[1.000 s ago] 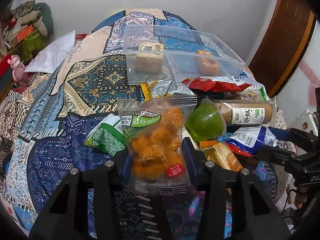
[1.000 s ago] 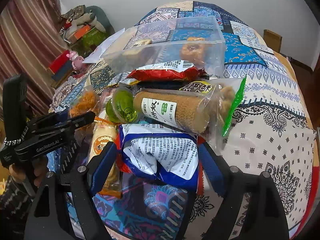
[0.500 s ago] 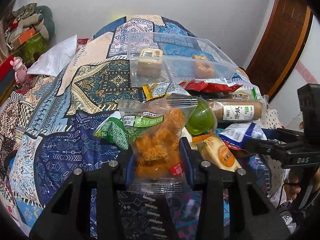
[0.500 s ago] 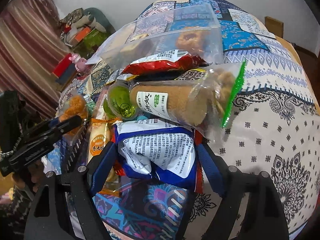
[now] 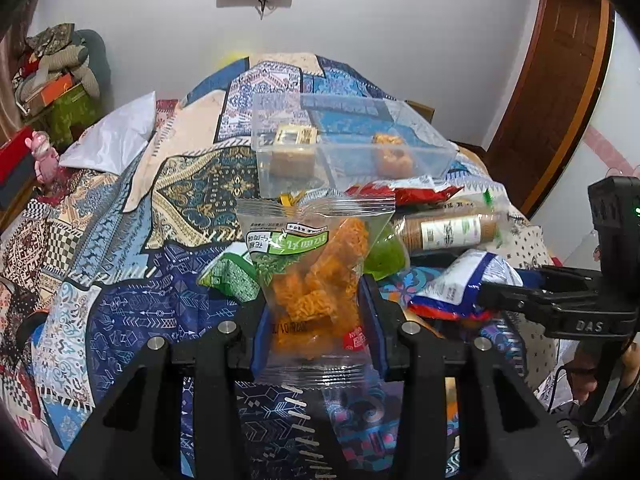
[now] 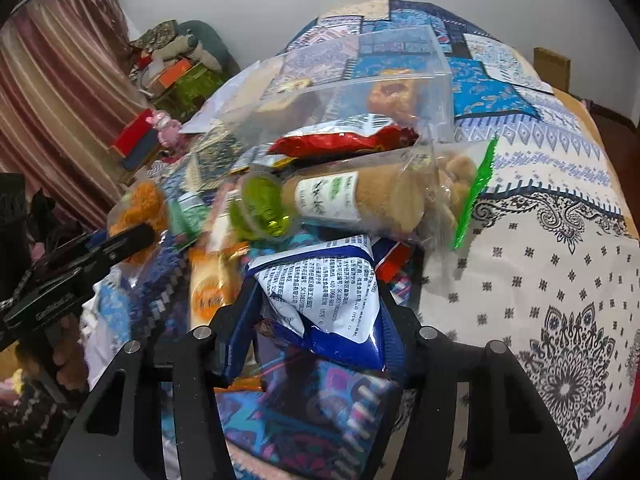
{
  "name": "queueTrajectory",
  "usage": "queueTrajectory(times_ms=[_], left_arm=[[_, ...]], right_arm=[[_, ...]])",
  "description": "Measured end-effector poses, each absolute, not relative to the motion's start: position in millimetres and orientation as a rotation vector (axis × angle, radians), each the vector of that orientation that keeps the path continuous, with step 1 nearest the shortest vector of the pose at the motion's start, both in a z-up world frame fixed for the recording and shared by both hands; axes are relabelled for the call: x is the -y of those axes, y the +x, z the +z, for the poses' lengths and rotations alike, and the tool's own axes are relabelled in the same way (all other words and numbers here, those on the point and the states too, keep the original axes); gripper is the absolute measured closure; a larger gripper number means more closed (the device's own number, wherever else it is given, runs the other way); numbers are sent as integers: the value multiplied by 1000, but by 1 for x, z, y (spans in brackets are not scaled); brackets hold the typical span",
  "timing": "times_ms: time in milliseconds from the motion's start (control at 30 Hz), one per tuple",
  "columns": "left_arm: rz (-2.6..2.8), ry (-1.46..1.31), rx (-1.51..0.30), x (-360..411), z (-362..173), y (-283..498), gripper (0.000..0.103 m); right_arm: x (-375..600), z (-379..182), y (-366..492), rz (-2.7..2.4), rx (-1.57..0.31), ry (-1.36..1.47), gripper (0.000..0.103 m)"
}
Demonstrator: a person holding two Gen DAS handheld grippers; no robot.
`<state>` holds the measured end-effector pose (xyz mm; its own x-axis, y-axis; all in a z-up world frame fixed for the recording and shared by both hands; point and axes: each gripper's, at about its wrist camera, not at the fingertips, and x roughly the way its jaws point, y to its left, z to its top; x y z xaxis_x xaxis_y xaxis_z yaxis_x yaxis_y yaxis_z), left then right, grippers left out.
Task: Organize snacks
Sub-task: 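Lower both bags into the clear box and open both grippers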
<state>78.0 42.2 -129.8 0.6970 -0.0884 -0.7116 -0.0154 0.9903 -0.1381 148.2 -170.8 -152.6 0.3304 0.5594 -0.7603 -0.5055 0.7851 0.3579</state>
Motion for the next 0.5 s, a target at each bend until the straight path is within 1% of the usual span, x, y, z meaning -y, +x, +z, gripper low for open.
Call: queueTrajectory(times_ms=[333,500], left_arm=[[-55,-146,-746,-40,-107,76,63],[-69,-139,-705,-37,-91,82,63]], right_arm=[[176,-118,131,721,-922,64,52],[179,-89,131,725,-840,74,52]])
